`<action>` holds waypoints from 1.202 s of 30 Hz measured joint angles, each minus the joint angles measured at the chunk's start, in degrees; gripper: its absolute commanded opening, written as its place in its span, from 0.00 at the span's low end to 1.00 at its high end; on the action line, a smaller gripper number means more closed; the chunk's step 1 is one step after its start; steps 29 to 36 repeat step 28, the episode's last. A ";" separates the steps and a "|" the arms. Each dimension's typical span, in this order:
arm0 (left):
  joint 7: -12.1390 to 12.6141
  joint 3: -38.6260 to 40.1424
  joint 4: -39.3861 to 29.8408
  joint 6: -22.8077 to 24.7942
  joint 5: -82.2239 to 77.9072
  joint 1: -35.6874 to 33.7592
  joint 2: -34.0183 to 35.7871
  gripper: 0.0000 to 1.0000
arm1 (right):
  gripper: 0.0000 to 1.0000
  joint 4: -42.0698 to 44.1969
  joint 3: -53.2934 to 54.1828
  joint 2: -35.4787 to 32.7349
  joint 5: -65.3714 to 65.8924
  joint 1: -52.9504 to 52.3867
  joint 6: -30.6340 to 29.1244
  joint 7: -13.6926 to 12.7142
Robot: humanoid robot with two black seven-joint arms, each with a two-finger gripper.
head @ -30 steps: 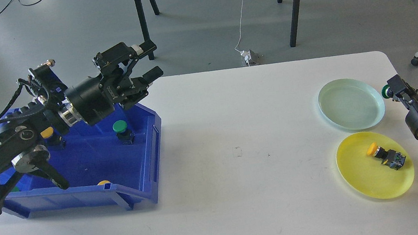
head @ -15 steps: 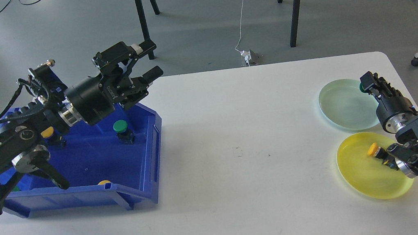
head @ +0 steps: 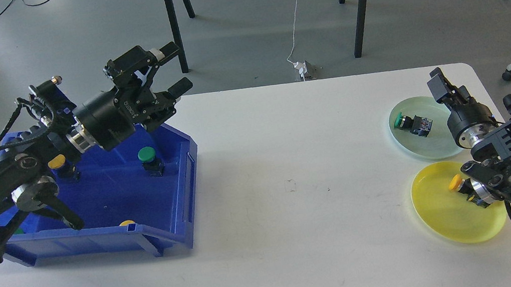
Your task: Pass button and place on color plate
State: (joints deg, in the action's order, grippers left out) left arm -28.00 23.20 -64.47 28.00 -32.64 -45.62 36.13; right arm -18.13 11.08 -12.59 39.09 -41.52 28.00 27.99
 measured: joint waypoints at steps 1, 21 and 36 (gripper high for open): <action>0.00 0.01 0.32 -0.01 0.13 0.00 0.00 0.87 | 0.92 -2.07 0.30 -0.40 -0.35 -0.55 0.00 0.00; -0.01 9.58 23.62 -0.01 19.66 -0.15 1.17 0.93 | 0.98 -48.57 18.87 -17.84 -41.32 -5.37 -43.20 0.00; -0.01 9.77 23.96 0.00 19.90 -0.11 -0.69 0.94 | 0.98 -48.19 19.67 -17.62 -43.64 -4.19 -45.43 0.00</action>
